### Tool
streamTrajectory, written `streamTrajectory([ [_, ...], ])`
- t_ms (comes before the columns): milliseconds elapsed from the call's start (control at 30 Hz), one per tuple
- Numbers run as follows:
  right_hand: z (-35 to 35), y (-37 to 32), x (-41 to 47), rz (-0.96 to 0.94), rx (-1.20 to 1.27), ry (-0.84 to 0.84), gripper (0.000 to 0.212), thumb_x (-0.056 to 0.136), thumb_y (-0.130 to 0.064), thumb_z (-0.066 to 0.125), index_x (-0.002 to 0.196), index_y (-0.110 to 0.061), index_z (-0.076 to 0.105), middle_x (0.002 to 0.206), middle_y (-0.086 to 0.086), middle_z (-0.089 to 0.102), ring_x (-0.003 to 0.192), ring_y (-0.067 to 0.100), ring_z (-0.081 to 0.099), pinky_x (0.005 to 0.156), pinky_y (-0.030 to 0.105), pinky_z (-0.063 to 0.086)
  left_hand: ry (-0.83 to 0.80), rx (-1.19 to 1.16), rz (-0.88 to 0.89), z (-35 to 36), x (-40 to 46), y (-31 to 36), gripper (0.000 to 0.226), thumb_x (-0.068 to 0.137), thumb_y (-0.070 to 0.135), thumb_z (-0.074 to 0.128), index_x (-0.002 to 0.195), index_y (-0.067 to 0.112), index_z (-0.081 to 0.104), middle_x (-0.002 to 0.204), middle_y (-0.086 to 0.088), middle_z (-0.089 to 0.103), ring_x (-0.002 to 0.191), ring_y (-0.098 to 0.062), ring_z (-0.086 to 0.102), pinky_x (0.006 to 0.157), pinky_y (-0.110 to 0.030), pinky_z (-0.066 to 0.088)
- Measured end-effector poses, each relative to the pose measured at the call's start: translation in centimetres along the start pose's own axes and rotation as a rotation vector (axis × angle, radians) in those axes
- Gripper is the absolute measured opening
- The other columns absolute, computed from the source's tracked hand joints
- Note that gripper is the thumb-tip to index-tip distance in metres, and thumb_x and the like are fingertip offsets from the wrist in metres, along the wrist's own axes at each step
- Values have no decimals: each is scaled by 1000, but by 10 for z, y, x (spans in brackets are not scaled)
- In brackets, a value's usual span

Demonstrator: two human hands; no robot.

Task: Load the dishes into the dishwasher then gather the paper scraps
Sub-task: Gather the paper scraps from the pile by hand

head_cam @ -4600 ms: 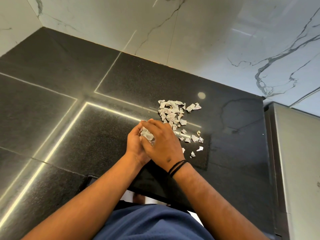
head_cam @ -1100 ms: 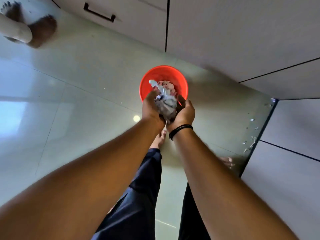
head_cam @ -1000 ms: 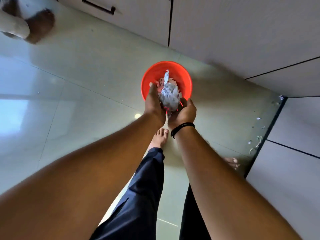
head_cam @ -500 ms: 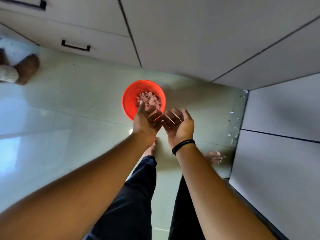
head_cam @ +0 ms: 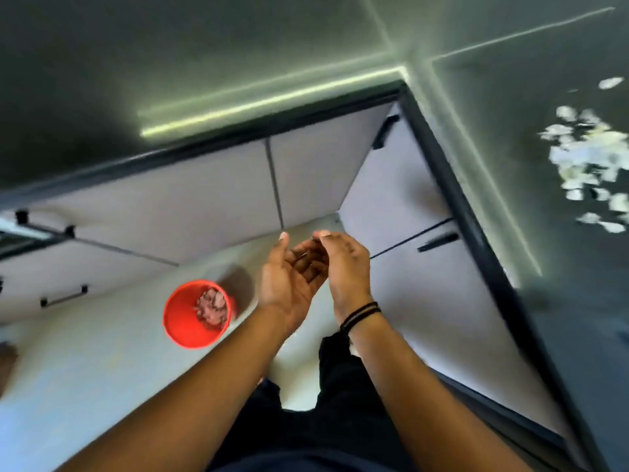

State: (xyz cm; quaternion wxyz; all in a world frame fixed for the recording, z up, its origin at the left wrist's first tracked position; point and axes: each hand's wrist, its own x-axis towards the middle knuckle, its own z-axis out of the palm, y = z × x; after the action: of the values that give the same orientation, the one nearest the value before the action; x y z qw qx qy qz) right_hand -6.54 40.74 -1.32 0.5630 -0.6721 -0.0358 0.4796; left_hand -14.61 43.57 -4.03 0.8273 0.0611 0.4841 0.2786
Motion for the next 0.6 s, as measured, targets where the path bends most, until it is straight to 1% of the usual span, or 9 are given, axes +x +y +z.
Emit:
streamTrajectory([
  [100, -34, -60, 6, -250, -102, 40, 15, 92, -15, 63, 83, -5, 70, 80, 7, 72, 78, 20, 68, 83, 44, 57, -211, 138, 39, 89, -7, -9, 40, 105, 42, 45, 103, 9, 66, 103, -12, 66, 101, -22, 66, 95, -33, 52],
  [167, -66, -96, 11, -424, -189, 100, 13, 91, -20, 63, 86, -12, 72, 81, 0, 73, 81, 18, 69, 81, 43, 58, -323, 302, 107, 141, -10, -18, 42, 107, 41, 40, 110, 7, 65, 108, -12, 68, 107, -23, 66, 98, -36, 51],
  [200, -80, -109, 13, -495, -223, 130, 11, 91, -18, 63, 88, -12, 72, 83, 0, 72, 81, 17, 69, 80, 42, 58, -355, 410, 158, 160, -9, -21, 46, 108, 41, 39, 114, 4, 66, 111, -13, 71, 109, -24, 68, 96, -37, 54],
  [300, -145, -143, 26, -770, -365, 343, 10, 92, -14, 62, 95, -12, 71, 96, -1, 70, 93, 16, 65, 85, 40, 54, -433, 828, 422, 219, 7, -41, 40, 104, 39, 50, 114, 6, 71, 108, -13, 74, 105, -26, 71, 88, -39, 58],
  [367, -185, -148, 42, -861, -535, 545, 24, 90, -22, 61, 111, -11, 69, 119, 5, 65, 116, 22, 58, 102, 41, 46, -451, 1123, 685, 245, 24, -50, 33, 94, 38, 61, 118, 17, 70, 113, 0, 72, 109, -18, 68, 97, -39, 55],
  [400, -207, -149, 51, -816, -611, 649, 37, 90, -29, 60, 122, -11, 65, 134, 10, 58, 129, 27, 49, 113, 42, 38, -474, 1259, 791, 260, 34, -55, 40, 90, 37, 65, 126, 19, 66, 123, 2, 68, 117, -17, 63, 105, -38, 50],
  [467, -244, -145, 65, -608, -718, 822, 64, 90, -44, 58, 144, -12, 47, 156, 18, 33, 147, 36, 23, 123, 43, 19, -511, 1542, 886, 283, 59, -59, 70, 88, 42, 72, 148, 16, 48, 150, -6, 48, 143, -23, 41, 120, -40, 33],
  [533, -268, -138, 76, -396, -777, 899, 82, 91, -53, 56, 155, -12, 25, 163, 22, 11, 152, 39, 4, 124, 46, 8, -500, 1840, 864, 297, 87, -55, 104, 84, 60, 72, 161, 15, 19, 168, -10, 17, 156, -25, 10, 127, -44, 12],
  [600, -282, -136, 88, -274, -824, 933, 90, 93, -59, 50, 158, -8, 13, 164, 24, 4, 153, 39, -1, 125, 47, 6, -534, 2102, 909, 313, 115, -49, 126, 75, 82, 61, 163, 14, 1, 171, -6, -3, 157, -22, -8, 127, -44, -1],
])
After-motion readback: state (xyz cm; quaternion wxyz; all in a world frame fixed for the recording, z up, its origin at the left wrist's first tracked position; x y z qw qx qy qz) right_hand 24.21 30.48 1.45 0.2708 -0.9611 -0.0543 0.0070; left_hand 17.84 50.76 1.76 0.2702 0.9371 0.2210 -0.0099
